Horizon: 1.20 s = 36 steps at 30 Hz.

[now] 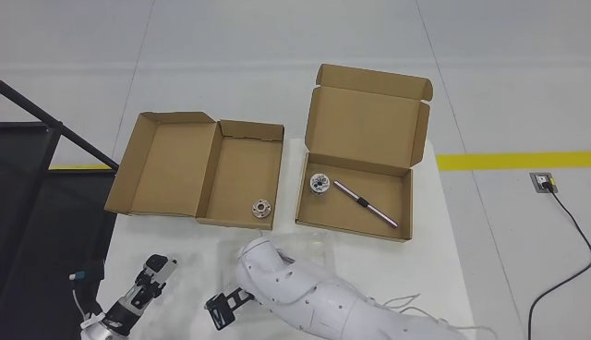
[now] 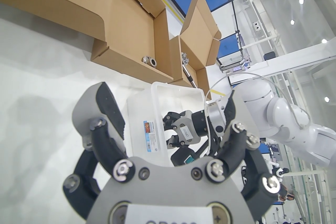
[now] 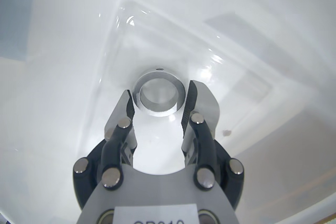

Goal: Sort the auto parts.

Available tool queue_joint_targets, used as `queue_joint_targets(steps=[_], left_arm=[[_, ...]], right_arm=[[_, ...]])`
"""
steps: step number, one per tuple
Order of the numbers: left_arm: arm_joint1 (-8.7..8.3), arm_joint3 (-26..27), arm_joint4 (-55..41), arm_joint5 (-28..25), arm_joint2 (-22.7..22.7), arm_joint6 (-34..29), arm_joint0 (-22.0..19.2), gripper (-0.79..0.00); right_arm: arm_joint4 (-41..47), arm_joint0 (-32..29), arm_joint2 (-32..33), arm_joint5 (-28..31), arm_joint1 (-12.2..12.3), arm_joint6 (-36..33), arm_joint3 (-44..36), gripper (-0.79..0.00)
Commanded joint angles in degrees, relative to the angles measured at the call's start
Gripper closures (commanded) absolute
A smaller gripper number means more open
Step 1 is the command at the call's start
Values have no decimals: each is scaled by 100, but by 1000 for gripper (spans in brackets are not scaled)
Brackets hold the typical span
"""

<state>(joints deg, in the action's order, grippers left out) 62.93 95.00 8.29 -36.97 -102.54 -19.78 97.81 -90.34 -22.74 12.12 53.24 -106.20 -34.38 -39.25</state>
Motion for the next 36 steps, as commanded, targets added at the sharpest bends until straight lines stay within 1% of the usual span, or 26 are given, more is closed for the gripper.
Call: queue_joint_targets(steps=[1, 5, 6, 9, 13, 17, 19, 20, 21, 22, 26, 30, 33, 36], left_arm=[[-1, 4, 0, 4, 3, -10, 0, -785], [-1, -1, 1, -8, 2, 7, 1, -785], [-1, -1, -2, -11, 4, 5, 2, -785], [-1, -2, 2, -8, 1, 9, 2, -785], [-3, -4, -7, -14, 1, 0, -3, -785], [-4, -9, -9, 6, -1, -11, -9, -785], [-5, -12, -9, 7, 0, -13, -12, -785], [-6, -14, 2, 4, 3, -18, -17, -785], [-6, -23, 6, 9, 8, -21, -23, -785], [-6, -30, 7, 15, 15, -23, -35, -785], [-6, -68, 7, 31, 52, -42, -77, -785], [-6, -99, 12, 48, 72, -50, -108, -785], [-9, -122, 8, 61, 77, -69, -133, -785], [-10, -140, -7, 75, 84, -83, -151, -785]], right_arm=[[-29, -2, 9, -9, -24, 11, 23, -474], [-112, -3, 21, -8, -65, 76, 78, -391], [-136, -3, 24, -12, -75, 93, 93, -388], [-191, -5, 38, -28, -105, 126, 155, -326], [-234, 3, 84, -71, -137, 163, 222, -289], [-320, 3, 138, -161, -130, 155, 145, -212], [-351, 5, 187, -158, -95, 146, 43, -206], [-376, 2, 208, -135, -72, 130, -36, -151], [-394, -3, 237, -121, -43, 102, -111, -43], [-406, -10, 272, -105, -11, 64, -195, 0], [-443, -98, 455, -112, 152, -196, -601, 0], [-493, -264, 733, -120, 395, -550, -1216, 0], [-588, -505, 1027, -129, 652, -836, -1912, 0], [-786, -943, 1396, -294, 947, -1268, -2939, 0]])
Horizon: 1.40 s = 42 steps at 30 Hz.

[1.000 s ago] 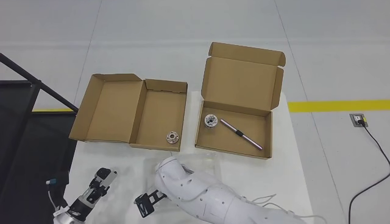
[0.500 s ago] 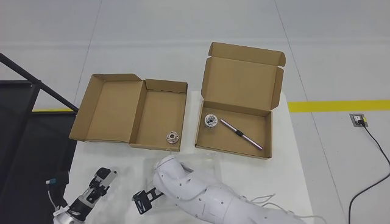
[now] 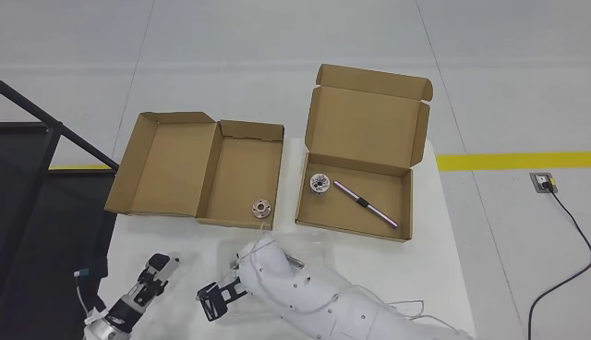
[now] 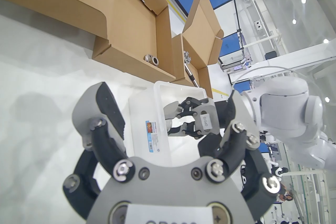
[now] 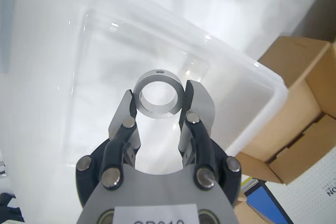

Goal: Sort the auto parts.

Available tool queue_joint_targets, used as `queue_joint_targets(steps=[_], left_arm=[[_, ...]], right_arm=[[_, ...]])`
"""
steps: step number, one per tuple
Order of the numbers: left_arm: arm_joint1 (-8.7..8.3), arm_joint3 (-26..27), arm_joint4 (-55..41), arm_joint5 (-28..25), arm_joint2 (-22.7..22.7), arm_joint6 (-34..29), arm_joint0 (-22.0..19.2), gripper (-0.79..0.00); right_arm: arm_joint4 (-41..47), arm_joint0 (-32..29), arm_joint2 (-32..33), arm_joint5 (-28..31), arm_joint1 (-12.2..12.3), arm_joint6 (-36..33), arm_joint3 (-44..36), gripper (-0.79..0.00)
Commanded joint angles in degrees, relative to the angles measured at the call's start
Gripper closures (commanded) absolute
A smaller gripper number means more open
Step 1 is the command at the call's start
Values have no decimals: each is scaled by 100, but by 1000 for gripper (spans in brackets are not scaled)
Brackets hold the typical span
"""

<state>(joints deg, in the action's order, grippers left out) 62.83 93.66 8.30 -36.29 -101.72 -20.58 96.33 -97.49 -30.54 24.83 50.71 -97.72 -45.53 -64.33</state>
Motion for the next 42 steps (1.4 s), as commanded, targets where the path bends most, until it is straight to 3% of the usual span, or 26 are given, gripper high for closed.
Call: queue_joint_targets(steps=[1, 5, 9, 13, 20, 36, 42], left_arm=[[0, -5, -20, 7, 8, -12, -6, -785], [-1, 0, -20, -5, 24, -24, -5, -785], [-1, 48, -26, -46, 8, 3, 44, -785], [-3, 102, -50, -103, -23, 14, 118, -785], [-6, 83, -84, -108, -62, 47, 119, -785], [-12, -117, -310, 273, -199, 160, -109, -785], [32, -72, -156, 1307, 131, 366, -493, -785]], right_arm=[[-168, -338, 262, -92, 200, -295, -823, 0], [-623, -1012, 783, -125, 556, -458, -2219, 0], [-1051, -1298, 1207, -414, 737, -3, -2664, 0], [-1094, -1011, 1423, -613, 725, 650, -2195, 0], [-548, -62, 1552, -1058, 466, 1278, -667, 0], [-425, -67, 1692, -1177, 470, 1481, -461, 0], [-212, 354, 1745, -1086, 388, 2234, 236, 0]])
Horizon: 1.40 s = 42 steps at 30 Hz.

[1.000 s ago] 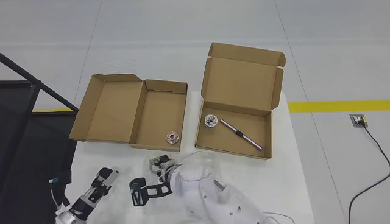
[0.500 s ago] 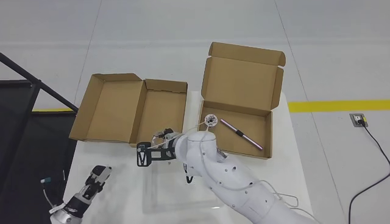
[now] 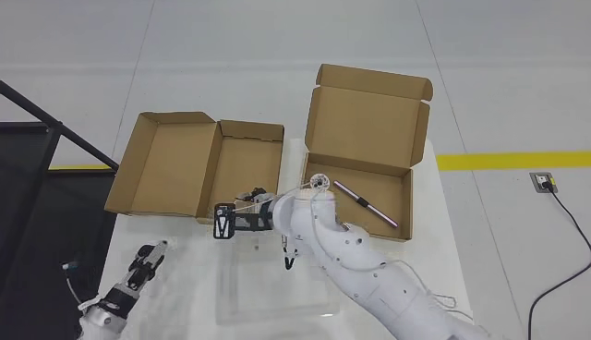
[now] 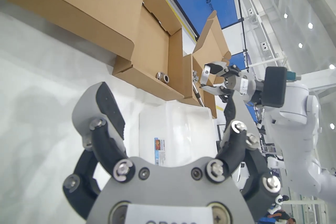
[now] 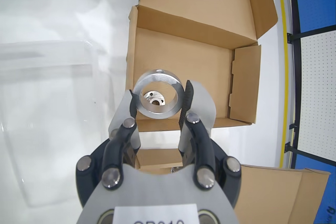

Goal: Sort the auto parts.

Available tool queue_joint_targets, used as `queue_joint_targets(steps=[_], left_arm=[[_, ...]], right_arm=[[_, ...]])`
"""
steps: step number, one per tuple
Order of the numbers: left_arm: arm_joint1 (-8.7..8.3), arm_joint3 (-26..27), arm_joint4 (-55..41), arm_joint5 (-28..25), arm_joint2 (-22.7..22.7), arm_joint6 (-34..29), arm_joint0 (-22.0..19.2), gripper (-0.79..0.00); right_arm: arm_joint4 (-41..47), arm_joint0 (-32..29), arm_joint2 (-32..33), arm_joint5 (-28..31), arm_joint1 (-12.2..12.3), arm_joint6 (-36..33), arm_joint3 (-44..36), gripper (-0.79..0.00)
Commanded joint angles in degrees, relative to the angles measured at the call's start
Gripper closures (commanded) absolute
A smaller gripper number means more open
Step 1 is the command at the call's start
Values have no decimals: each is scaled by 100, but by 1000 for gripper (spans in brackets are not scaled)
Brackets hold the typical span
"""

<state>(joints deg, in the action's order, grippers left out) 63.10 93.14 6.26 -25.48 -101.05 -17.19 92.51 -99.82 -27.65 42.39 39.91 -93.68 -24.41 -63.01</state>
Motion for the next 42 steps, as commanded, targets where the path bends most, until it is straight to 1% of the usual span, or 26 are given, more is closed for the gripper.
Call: queue_joint_targets(steps=[1, 4, 7, 9, 13, 15, 20, 23, 25, 27, 31, 36, 42], left_arm=[[10, -43, 157, 373, 145, 38, -207, -785], [26, -153, 474, 818, 361, 111, -514, -785], [44, -239, 540, 1187, 490, 140, -743, -785], [50, -238, 547, 1357, 504, 132, -824, -785], [53, -127, 588, 1593, 426, 189, -843, -785], [68, -84, 484, 1888, 409, 259, -896, -785], [92, -73, 146, 2708, 464, -52, -1185, -785], [103, -102, 128, 3146, 520, -132, -1360, -785], [114, -107, 196, 3370, 563, -54, -1450, -763], [129, -102, 198, 3519, 613, -9, -1495, -650], [143, -62, 236, 3677, 641, 4, -1527, -591], [157, -22, 215, 3933, 638, -80, -1566, -560], [157, -45, 138, 4235, 619, -412, -1663, -563]], right_arm=[[52, 137, -18, 13, -34, 231, 220, 0], [119, 332, -57, -17, -98, 442, 530, 0], [215, 475, -82, -27, -162, 578, 792, 0], [242, 535, -92, -39, -197, 654, 930, 0], [239, 628, -92, -31, -246, 804, 1171, 0], [223, 660, -86, -19, -264, 889, 1268, 0], [154, 689, -74, -26, -310, 1019, 1418, 0], [111, 680, -59, -44, -339, 1008, 1447, 0], [80, 662, -38, -57, -354, 995, 1449, 0], [43, 650, -2, -43, -361, 997, 1455, 0], [-23, 622, 86, -2, -366, 1048, 1487, 0], [-117, 614, 180, 82, -373, 1116, 1517, 0], [-209, 604, 279, 132, -395, 1149, 1528, 0]])
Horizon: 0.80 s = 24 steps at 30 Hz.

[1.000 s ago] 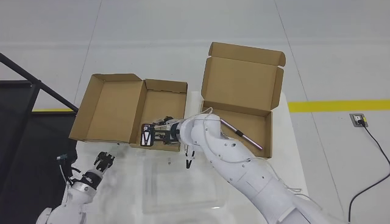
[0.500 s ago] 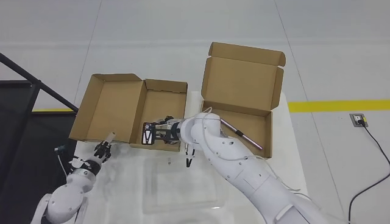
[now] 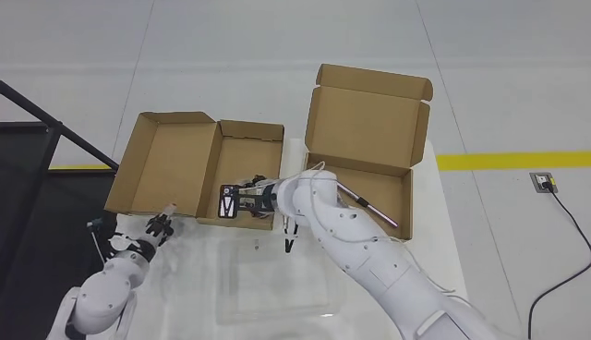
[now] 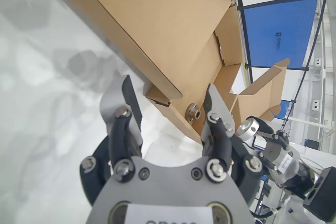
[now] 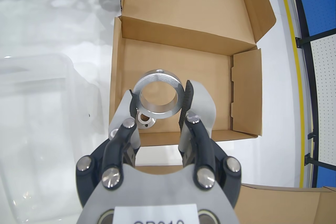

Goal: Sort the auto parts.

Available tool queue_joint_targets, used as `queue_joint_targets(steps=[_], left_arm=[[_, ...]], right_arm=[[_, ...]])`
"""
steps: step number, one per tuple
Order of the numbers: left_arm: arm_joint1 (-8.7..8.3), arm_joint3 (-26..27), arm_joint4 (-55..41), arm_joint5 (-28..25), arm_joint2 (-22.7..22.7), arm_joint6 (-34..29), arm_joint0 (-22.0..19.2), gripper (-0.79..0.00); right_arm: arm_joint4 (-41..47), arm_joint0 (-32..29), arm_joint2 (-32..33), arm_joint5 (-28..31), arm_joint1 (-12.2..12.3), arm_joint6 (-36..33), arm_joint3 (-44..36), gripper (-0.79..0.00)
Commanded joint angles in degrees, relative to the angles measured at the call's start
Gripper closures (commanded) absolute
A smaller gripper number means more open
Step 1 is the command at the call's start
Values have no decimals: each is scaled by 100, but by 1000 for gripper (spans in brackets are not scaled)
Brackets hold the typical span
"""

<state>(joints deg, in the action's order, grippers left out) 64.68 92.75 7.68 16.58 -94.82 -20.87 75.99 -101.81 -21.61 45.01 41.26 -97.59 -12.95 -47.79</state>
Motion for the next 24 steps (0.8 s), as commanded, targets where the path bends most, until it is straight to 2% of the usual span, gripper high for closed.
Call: queue_joint_targets(steps=[1, 4, 10, 24], left_arm=[[-2, -15, 1, 53, -2, -98, -18, -560], [-6, -24, 8, 56, 2, -255, -14, -554], [-22, 23, -1, -63, -63, -580, 126, -634], [-50, 367, -209, -578, -416, -914, 659, -785]], right_arm=[[-12, 1, 46, -37, -9, -22, 43, 0], [31, 20, 102, -108, -48, -106, 147, 0], [220, 226, 134, -77, -188, -278, 622, 0], [912, 983, 16, 211, -728, -748, 2471, 0]])
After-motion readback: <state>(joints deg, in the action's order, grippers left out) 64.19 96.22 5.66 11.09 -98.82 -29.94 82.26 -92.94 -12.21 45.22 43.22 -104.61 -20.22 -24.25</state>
